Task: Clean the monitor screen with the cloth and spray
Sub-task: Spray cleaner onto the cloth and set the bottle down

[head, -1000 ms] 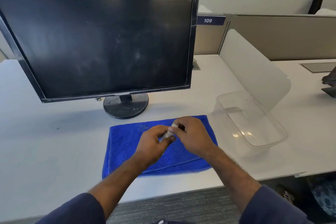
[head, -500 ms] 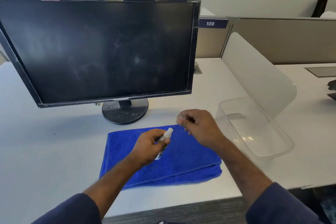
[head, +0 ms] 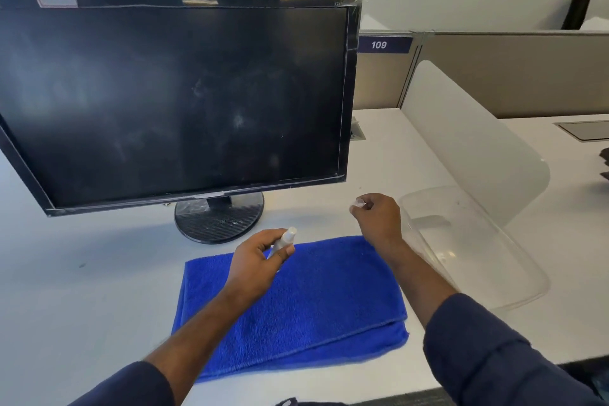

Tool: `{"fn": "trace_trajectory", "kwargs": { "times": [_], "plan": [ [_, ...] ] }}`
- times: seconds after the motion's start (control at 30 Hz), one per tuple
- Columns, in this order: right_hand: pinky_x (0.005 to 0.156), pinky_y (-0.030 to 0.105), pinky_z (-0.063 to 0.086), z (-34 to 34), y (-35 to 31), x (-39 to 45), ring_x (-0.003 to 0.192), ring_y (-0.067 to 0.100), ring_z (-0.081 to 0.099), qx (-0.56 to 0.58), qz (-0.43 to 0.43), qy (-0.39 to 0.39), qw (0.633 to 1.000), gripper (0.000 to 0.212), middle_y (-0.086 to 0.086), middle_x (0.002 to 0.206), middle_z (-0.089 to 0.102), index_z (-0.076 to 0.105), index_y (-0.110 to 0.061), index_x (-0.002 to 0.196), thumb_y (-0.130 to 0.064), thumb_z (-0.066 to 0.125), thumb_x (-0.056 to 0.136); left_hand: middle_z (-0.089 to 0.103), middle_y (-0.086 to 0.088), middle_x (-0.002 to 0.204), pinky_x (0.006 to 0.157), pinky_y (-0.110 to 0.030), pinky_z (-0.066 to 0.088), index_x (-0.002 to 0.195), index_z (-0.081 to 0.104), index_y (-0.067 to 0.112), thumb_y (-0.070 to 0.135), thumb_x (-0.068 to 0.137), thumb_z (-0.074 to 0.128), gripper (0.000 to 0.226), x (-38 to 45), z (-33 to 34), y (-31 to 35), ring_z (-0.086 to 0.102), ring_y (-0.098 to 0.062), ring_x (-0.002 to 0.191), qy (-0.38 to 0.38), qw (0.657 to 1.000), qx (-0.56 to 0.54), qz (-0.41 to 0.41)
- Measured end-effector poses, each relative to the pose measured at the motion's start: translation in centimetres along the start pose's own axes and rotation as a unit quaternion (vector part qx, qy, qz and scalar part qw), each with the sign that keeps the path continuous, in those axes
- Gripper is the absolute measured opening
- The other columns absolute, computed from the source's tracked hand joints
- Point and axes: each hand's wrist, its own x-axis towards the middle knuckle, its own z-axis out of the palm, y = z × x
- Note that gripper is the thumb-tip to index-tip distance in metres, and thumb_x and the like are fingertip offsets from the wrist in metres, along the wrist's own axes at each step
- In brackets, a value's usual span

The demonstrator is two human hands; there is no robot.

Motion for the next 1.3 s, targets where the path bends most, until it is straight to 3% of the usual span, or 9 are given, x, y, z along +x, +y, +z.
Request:
{"fn": "trace_trajectory", "kwargs": {
  "times": [0.27,0.4,0.5,0.57,0.7,0.8,0.87,1.17,1.3],
  "plan": [
    [0.068,0.029,0.048,3.1,1.9,4.9,0.079,0.024,0.061,-0.045,0.069,0.028,0.996,0.013,0.010,0.087,0.069,0.071,0.003,0.093,-0.005,0.062,0.087,0.072,0.012,0.106,0.090,-0.023,0.051,0.114,0.074,0.025,0.031,0.089,0.072,0.026,1.8,0.3,-0.6,0.065,-0.008,0.103,0.007,1.000,-0.022,-0.013],
    [0.067,0.025,0.042,4.2,2.3,6.9,0.079,0.020,0.055,-0.092,0.075,0.013,0.993,0.010,0.004,0.083,0.058,0.063,-0.012,0.083,-0.006,0.060,0.090,0.071,0.010,0.094,0.081,-0.017,0.051,0.106,0.074,0.024,0.032,0.089,0.071,0.019,2.4,0.8,-0.7,0.066,-0.009,0.093,0.007,0.999,-0.034,-0.009],
    [0.053,0.020,0.036,4.8,2.7,8.3,0.072,0.020,0.053,-0.144,0.085,-0.003,0.986,0.031,-0.001,0.066,0.052,0.051,-0.011,0.061,-0.006,0.056,0.091,0.069,0.009,0.088,0.083,-0.019,0.053,0.094,0.071,0.025,0.036,0.092,0.068,0.012,3.0,1.0,-0.6,0.065,-0.010,0.088,-0.007,0.999,-0.044,-0.013],
    [0.048,0.019,0.029,5.1,2.9,8.8,0.070,0.020,0.051,-0.161,0.087,-0.017,0.983,0.034,0.000,0.064,0.050,0.048,-0.012,0.059,-0.007,0.054,0.091,0.068,0.009,0.087,0.084,-0.020,0.052,0.094,0.071,0.022,0.039,0.092,0.066,0.018,3.3,1.1,-0.7,0.065,-0.011,0.088,-0.016,0.999,-0.041,-0.014],
    [0.073,0.023,0.043,5.7,3.0,9.9,0.096,0.027,0.065,-0.156,0.078,-0.021,0.984,0.020,0.009,0.097,0.070,0.073,-0.004,0.094,-0.013,0.055,0.094,0.071,0.008,0.094,0.086,-0.022,0.054,0.103,0.074,0.021,0.038,0.090,0.068,0.023,3.8,1.3,-0.9,0.067,-0.013,0.094,-0.016,0.999,-0.046,-0.018],
    [0.096,0.029,0.044,6.0,3.0,10.7,0.121,0.028,0.058,-0.135,0.074,-0.013,0.988,0.033,0.009,0.130,0.064,0.066,-0.009,0.126,-0.020,0.057,0.096,0.072,0.008,0.099,0.088,-0.020,0.054,0.107,0.074,0.021,0.041,0.087,0.069,0.029,4.0,1.3,-0.9,0.067,-0.012,0.098,-0.020,0.999,-0.043,-0.014],
    [0.104,0.031,0.041,6.1,3.1,11.1,0.127,0.027,0.054,-0.129,0.073,-0.014,0.989,0.039,0.008,0.140,0.058,0.060,-0.013,0.135,-0.023,0.058,0.097,0.073,0.010,0.104,0.087,-0.016,0.053,0.110,0.074,0.023,0.043,0.083,0.069,0.034,4.1,1.3,-0.9,0.067,-0.009,0.102,-0.017,0.999,-0.049,-0.017],
    [0.111,0.032,0.035,5.7,3.4,9.5,0.135,0.026,0.047,-0.084,0.066,0.042,0.993,0.053,0.007,0.148,0.050,0.047,-0.013,0.145,-0.025,0.062,0.096,0.072,0.010,0.104,0.089,-0.020,0.054,0.108,0.074,0.022,0.041,0.085,0.070,0.030,4.1,1.3,-0.7,0.067,-0.012,0.102,-0.021,0.999,-0.045,-0.019],
    [0.107,0.035,0.044,5.0,1.8,6.4,0.117,0.027,0.061,-0.031,0.056,0.113,0.991,0.045,0.011,0.127,0.066,0.050,-0.012,0.142,-0.022,0.055,0.099,0.073,0.007,0.101,0.083,-0.019,0.054,0.108,0.074,0.021,0.041,0.083,0.071,0.031,3.4,1.3,-0.1,0.068,-0.013,0.097,-0.008,0.997,-0.072,-0.012]
  ]
}}
